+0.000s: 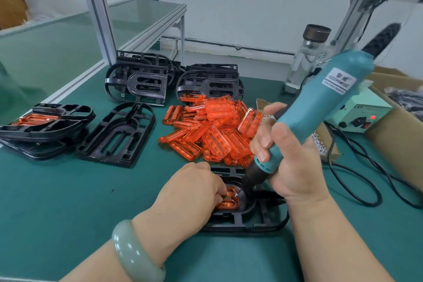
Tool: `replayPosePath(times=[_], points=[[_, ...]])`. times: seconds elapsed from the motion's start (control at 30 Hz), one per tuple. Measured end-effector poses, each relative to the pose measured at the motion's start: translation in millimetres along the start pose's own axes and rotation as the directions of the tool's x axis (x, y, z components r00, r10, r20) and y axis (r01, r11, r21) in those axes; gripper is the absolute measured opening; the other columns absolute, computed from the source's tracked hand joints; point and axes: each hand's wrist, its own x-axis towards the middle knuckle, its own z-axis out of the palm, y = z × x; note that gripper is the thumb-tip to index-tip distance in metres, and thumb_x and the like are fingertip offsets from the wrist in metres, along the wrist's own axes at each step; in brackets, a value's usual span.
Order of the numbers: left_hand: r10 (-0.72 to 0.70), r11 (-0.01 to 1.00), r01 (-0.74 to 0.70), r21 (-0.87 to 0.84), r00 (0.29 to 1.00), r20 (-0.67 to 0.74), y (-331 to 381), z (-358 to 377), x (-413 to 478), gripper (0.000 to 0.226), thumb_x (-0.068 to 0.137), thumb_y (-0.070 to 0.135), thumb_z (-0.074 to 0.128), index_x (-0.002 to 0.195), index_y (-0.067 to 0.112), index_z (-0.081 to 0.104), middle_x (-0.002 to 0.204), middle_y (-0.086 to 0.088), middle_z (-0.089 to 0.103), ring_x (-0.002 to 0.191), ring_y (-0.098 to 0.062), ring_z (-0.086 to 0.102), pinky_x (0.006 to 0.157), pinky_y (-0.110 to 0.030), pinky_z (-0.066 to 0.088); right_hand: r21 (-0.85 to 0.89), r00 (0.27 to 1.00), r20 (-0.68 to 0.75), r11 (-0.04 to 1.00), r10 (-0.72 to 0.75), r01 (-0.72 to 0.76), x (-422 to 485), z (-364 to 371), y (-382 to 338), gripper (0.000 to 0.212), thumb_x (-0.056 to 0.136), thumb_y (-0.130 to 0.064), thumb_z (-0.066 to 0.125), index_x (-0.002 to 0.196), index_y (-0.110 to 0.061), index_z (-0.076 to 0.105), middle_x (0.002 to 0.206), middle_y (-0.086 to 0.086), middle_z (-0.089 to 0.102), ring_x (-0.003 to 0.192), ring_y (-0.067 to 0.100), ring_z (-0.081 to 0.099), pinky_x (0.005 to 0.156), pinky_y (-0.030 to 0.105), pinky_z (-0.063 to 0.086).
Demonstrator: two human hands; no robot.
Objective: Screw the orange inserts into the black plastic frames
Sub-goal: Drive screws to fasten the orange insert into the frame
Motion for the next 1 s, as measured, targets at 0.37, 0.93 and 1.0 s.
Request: replayPosePath(times=[0.37,0.93,1.0], points=[[0.035,0.994,-0.031,0.105,0.999,-0.04,2.9,3.0,-1.1,0.025,0.097,0.026,0.042,0.11,0.029,0.064,0.095,0.006,0.048,0.098,-0.012,0.046,0.082,-0.02,0.033,0.001,1.0,-0.015,1.0,-0.005,0.005,-0.1,-3.4,0.9,0.027,0.076,-0.021,0.062,0.1,-0.013,0.052,0.059,-0.004,0.047,0.043,0.009,0.044,0.05,0.022,0.039],[0.028,0.994,-0.022,0.111,0.998,-0.051,5.0,1.3,-2.6,0.024,0.097,0.026,0.044,0.109,0.028,0.064,0.102,0.008,0.055,0.099,-0.008,0.044,0.075,-0.015,0.026,-0.029,0.999,0.048,1.0,0.012,-0.011,2.0,0.5,5.3,0.015,0.074,-0.016,0.065,0.087,-0.024,0.065,0.057,-0.003,0.045,0.04,0.012,0.042,0.047,0.019,0.039],[0.023,0.993,-0.018,0.117,0.999,-0.038,5.0,1.2,-2.0,0.024,0.097,0.028,0.044,0.11,0.029,0.064,0.1,0.008,0.052,0.099,-0.008,0.045,0.08,-0.018,0.028,0.005,0.998,0.055,1.0,0.02,-0.02,3.6,-2.0,6.1,0.018,0.074,-0.017,0.065,0.091,-0.022,0.066,0.057,-0.002,0.046,0.04,0.011,0.042,0.048,0.02,0.038]])
